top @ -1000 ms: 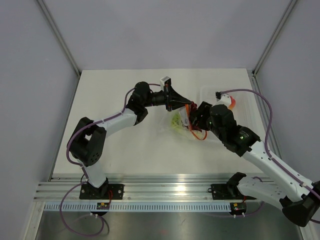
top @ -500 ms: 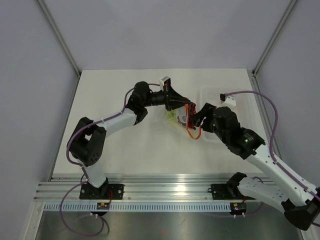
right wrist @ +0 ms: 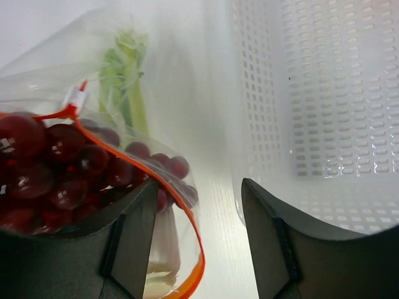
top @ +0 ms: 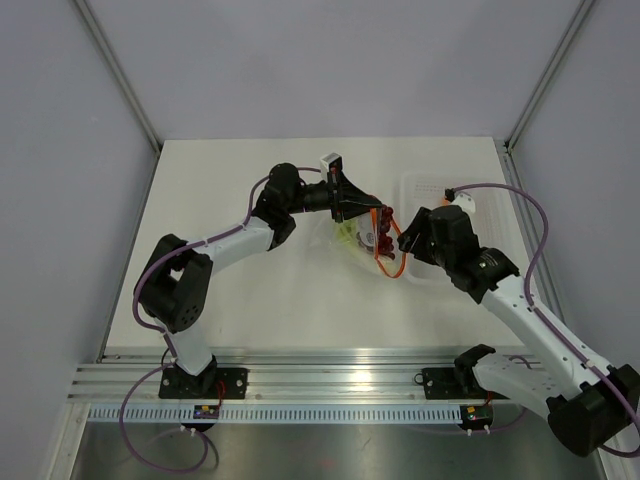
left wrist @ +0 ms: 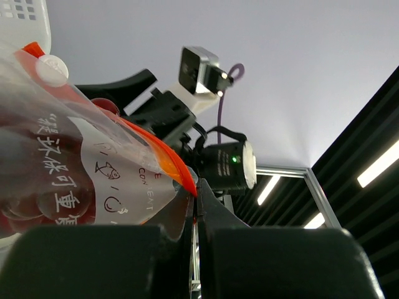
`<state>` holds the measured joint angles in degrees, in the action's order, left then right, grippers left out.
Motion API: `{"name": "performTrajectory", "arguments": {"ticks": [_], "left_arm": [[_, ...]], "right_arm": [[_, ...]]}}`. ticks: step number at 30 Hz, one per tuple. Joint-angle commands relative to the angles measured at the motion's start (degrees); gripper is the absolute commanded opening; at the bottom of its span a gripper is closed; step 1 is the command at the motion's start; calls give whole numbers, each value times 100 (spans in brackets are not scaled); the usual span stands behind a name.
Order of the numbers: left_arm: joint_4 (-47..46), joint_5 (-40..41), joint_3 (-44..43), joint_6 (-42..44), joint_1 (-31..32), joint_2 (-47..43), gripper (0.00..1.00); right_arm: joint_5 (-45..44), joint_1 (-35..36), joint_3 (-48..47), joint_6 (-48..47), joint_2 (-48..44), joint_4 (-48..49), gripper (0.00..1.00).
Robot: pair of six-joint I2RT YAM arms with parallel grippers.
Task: Place the food in the zip-top bag and seal the zipper
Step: Place the fake fruit in the zipper food storage bag, then adjust the zipper food storage bag at the center of the board.
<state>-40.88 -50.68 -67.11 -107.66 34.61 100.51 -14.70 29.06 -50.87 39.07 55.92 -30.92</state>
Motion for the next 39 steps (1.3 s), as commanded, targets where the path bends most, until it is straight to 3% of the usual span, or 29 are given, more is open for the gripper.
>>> {"name": "performTrajectory", "arguments": {"ticks": [1,4,7,10,11,13,15,16,18,19,22,25,31,34,39], "left_arm": [[-623,-83,-267,-71,11,-348,0],[-631,-65,-250,-71,11,-374,0],[-658,-65,-232,-89,11,-383,0],[-667,-118,-215,-71,-7,-427,0],[-649,-170,-189,-54,-42,-453,0],[-457,-284,-188,312,-112,-514,0],[1058,-601,-477,1137,-270,-664,0],[2936,-628,-731,2438,-323,-716,0],[4835,-252,-1696,3816,-429,-743,0],[6349,-58,-2048,4953,-446,-708,0],[8317,996,-3262,6374,-429,-419,0],[9129,1743,-3720,6994,-376,-287,0],[9800,3026,-4020,7583,-34,11,0],[9976,3186,-4064,7751,80,162,0],[10047,3257,-4257,7847,248,136,0]], "right_arm": [[511,-198,51,-277,226,332,62],[845,-225,156,-338,428,621,59],[1065,-225,235,-286,586,920,49],[1066,-225,184,-251,666,1079,19],[1005,-217,122,-233,666,1035,0],[952,-225,-184,-259,648,843,0],[986,-225,-457,-303,561,702,0],[1013,-225,-737,-321,517,544,0],[1144,-225,-967,-400,534,447,0],[1179,-225,-1116,-409,586,359,0],[1180,-217,-1267,-540,997,122,0],[1319,-217,-1513,-541,1289,-47,0],[1864,-234,-1706,-391,1324,253,0],[2251,-190,-1891,-269,1352,348,0],[2182,-102,-2048,-224,1456,307,0]]}}
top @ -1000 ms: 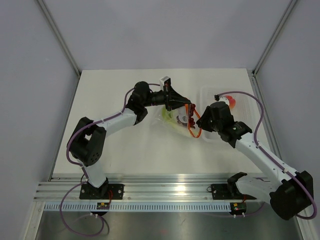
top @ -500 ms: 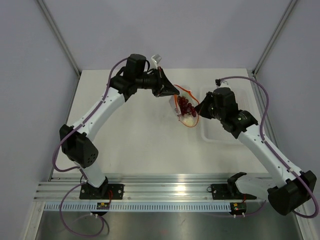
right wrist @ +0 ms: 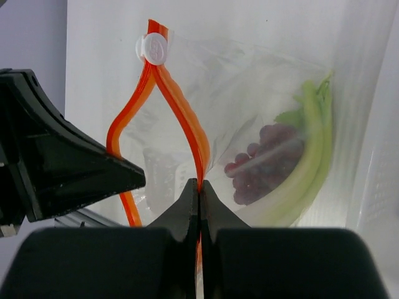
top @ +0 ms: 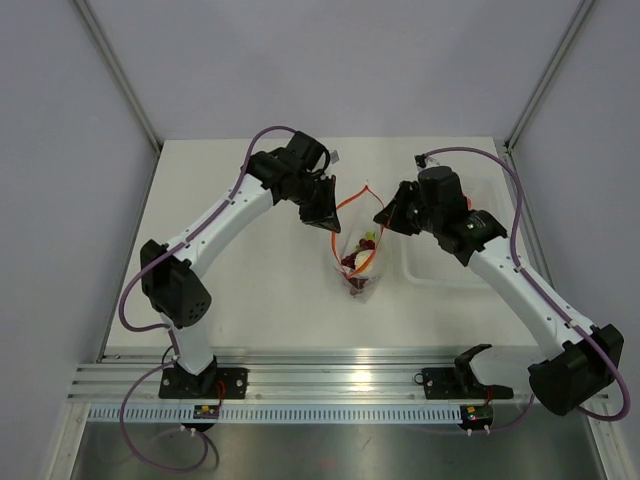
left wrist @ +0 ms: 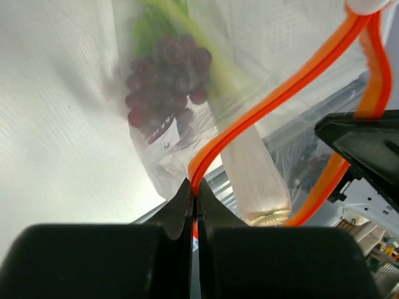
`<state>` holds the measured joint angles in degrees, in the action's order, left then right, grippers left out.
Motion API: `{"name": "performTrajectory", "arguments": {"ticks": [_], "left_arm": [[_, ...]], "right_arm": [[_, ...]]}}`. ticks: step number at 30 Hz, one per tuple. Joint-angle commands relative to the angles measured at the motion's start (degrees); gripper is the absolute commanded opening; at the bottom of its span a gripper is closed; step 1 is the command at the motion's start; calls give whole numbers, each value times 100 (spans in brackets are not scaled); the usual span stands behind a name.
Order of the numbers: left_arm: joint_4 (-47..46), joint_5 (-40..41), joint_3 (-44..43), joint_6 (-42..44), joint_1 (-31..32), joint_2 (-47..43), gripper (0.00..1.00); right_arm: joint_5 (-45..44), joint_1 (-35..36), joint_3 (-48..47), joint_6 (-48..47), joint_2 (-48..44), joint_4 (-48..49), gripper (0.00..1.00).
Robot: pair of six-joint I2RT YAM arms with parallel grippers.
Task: Place the food in the zip-top bag and seal the zipper
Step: Adjust the zipper food storage bag at the center of the board.
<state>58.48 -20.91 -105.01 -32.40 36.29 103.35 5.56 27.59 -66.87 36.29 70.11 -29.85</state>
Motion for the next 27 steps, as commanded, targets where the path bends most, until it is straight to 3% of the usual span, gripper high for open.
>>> {"name": "performTrajectory", "arguments": {"ticks": [1,8,9,11,13,15,16,20,27], "left_arm": [[111,202,-502,331,97,-166,0],[-29,60,-459,270,97,-447,0],[-38,86,-450,261,97,-421,0],[-47,78,-424,261,97,-369,0],[-100,25,-336,252,97,-316,0],[-222,-36,-266,235,89,-316,0],[-301,-89,-196,208,88,-342,0],[-398,-256,-178,147,53,-298,0],[-635,-432,-107,-99,44,-280,0]], "right_arm": [[173,44,-502,10,221,129,0],[235,44,-397,18,539,190,1],[191,44,-440,9,548,94,19],[-28,44,-467,-70,461,40,42],[-457,36,-555,-192,267,-152,56],[-782,35,-739,-307,110,-467,64],[-1072,35,-853,-420,48,-661,74],[-1785,-17,-951,-632,-243,-882,87],[-2498,-1088,-670,-518,-244,-1163,94]]}}
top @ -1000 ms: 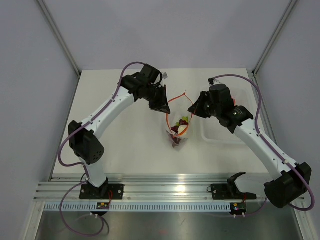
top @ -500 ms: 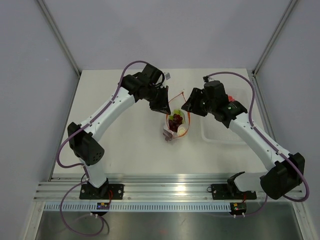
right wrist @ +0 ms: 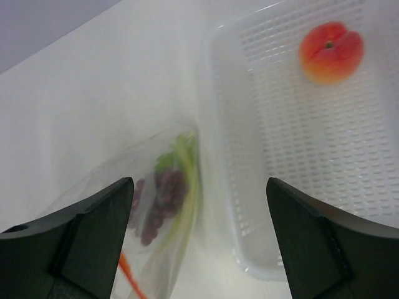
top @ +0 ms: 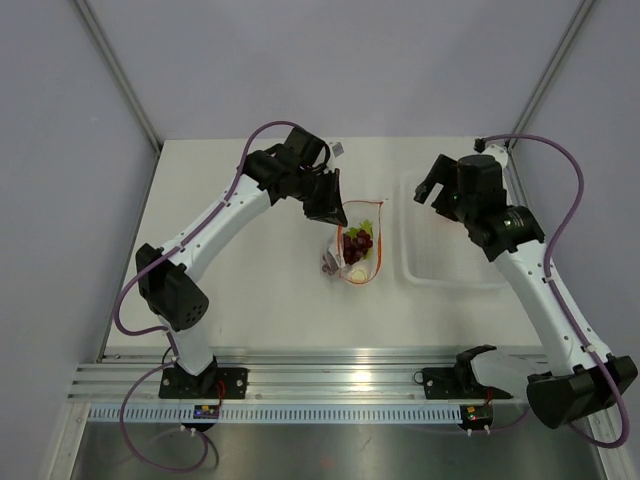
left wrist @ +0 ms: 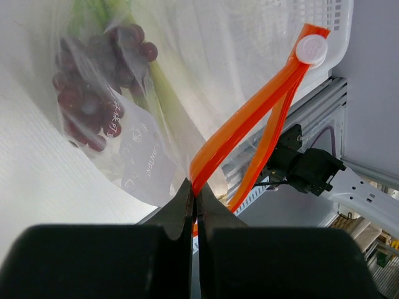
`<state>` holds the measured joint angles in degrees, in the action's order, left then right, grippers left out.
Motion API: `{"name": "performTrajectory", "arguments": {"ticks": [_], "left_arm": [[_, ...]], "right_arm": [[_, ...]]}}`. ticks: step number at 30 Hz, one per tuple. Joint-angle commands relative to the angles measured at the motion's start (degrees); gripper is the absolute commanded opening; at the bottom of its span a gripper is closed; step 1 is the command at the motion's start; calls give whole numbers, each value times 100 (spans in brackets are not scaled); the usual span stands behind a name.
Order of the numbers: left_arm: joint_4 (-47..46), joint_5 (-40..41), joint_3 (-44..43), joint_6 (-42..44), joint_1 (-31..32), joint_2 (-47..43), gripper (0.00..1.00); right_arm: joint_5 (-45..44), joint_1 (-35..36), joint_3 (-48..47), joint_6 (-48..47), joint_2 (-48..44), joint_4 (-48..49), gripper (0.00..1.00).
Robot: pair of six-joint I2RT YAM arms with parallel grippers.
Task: Place the food in the zip-top bag and seal the zipper
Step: Adjust the zipper food storage bag at the center of the board, then pick up the fake fruit from the bin.
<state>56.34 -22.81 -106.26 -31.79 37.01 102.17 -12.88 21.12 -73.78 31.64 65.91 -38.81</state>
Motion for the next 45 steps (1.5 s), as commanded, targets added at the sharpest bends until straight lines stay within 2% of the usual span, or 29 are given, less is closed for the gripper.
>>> {"name": "performTrajectory", "arguments": {"ticks": [1,3,7,17,26,38,45], "left_arm": [[-448,-268,26,-213,-28,-162,0],[-553,-285,44,-345,-28,-162,0],[-624,-329,35,-416,-28,-145,0],[-589,-532,-211,-363,-28,-162,0],[-633,-716,-281,-337,-28,-171,0],[-694,-875,-343,-354,-19,-127,0],[-694,-866,-326,-337,-19,-118,0]], "right_arm": [[-567,-651,56,-26,281,-276,95],[-365,-1160,197,-9,614,-207,97],[57,-1593,390,27,1064,153,98],[410,-2234,180,-149,2451,926,99],[199,-2341,-128,-1010,3314,1673,100],[120,-2359,-567,-2178,4157,2088,99],[93,-2359,-647,-2364,4430,2272,99]]}}
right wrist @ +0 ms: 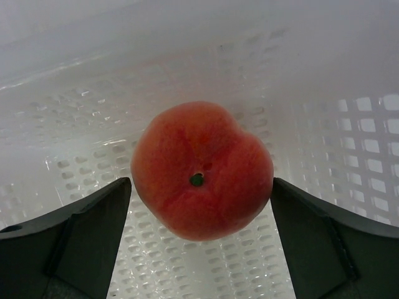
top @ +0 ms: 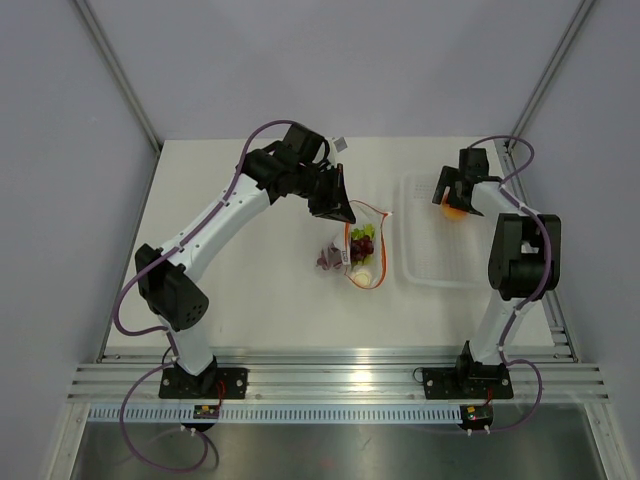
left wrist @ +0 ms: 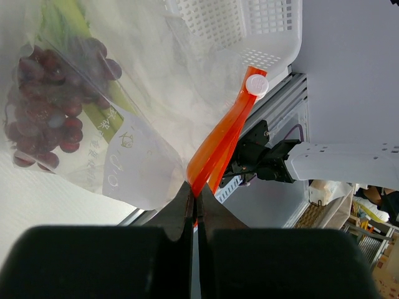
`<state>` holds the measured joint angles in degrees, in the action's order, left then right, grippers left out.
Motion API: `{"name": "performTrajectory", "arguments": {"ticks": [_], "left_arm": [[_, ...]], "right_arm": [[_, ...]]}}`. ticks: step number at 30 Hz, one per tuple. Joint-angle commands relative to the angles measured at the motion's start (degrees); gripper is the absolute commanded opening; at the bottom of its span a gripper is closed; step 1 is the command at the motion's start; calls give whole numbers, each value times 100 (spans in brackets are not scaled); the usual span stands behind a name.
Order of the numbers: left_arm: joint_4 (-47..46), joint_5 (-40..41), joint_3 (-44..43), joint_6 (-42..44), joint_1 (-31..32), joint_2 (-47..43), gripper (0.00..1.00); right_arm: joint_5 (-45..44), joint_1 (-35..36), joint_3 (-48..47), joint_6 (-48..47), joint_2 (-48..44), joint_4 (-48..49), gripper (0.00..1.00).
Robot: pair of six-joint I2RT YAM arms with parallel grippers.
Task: Place the food in the zip-top bag and seal the zipper
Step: Pick up the fake fruit from the bin.
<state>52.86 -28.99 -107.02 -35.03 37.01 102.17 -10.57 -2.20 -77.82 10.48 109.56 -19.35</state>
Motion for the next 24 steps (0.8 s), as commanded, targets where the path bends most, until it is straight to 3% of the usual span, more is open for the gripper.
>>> {"name": "performTrajectory", "arguments": {"ticks": [1,5,6,9,16,22,24], "left_arm": [[-347,-247,-240,-13,-19,-118,0],[-355,-247,-223,-39,-19,-118,0],[-355,-247,-223,-39,-19,-118,0],[-373,-238,-222,-48,-19,-101,0],[-602,-493,-555,-189,-19,354,0],[-637,-528,-680,-242,-28,602,0],[-654,-528,-627,-250,-28,637,0]], "right_arm": [[-112,-35,-251,-257,83,336,100],[-51,-35,-234,-213,66,397,85],[-59,-35,-216,-204,57,397,76],[-94,-35,-155,-152,-101,327,61],[-25,-35,469,331,-1286,3,56],[529,96,1128,709,-3166,-542,54],[653,472,1190,754,-3870,-788,54]]}}
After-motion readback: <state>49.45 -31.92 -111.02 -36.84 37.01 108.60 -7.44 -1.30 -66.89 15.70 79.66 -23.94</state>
